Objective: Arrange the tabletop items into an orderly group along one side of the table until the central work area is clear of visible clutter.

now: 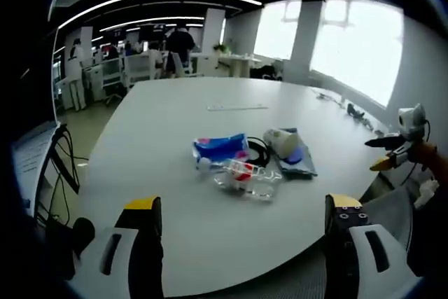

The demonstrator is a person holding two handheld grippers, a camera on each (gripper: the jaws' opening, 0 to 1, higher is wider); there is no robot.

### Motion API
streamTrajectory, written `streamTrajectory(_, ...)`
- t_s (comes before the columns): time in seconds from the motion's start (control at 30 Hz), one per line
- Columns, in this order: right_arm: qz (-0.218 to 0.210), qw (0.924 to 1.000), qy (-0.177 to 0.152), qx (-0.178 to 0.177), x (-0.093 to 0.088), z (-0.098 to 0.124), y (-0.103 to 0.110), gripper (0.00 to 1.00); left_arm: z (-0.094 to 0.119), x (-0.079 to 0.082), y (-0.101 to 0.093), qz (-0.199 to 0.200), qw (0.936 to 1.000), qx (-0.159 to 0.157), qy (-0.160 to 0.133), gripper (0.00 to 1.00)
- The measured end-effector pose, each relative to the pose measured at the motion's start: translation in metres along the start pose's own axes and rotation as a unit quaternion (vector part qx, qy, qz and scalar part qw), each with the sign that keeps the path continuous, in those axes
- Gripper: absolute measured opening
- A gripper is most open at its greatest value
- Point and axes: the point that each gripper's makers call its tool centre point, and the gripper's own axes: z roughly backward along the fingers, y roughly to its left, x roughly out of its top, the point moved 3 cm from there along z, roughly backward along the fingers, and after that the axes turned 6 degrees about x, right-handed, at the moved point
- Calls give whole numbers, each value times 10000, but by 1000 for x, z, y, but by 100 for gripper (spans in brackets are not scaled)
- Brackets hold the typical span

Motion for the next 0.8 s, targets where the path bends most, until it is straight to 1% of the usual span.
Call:
streamTrajectory(0.17,51,10000,54,45,1,-2,2,95,0,2,1,21,10000,-9,-13,96)
streamTrajectory(0.2,171,9998,110,19,1,-3,2,95,0,2,1,15,10000,-10,-11,96)
streamTrajectory(0.3,311,9993,183,-5,0,-3,1,96,0,0,1,18,10000,-7,30,96)
streamTrajectory(0.57,307,9992,223,105,-1,-4,2,96,1,-1,2,76,10000,-8,61,96)
streamTrajectory(0.8,283,9994,75,181,8,-5,5,96,4,0,1,7,10000,10,10,95)
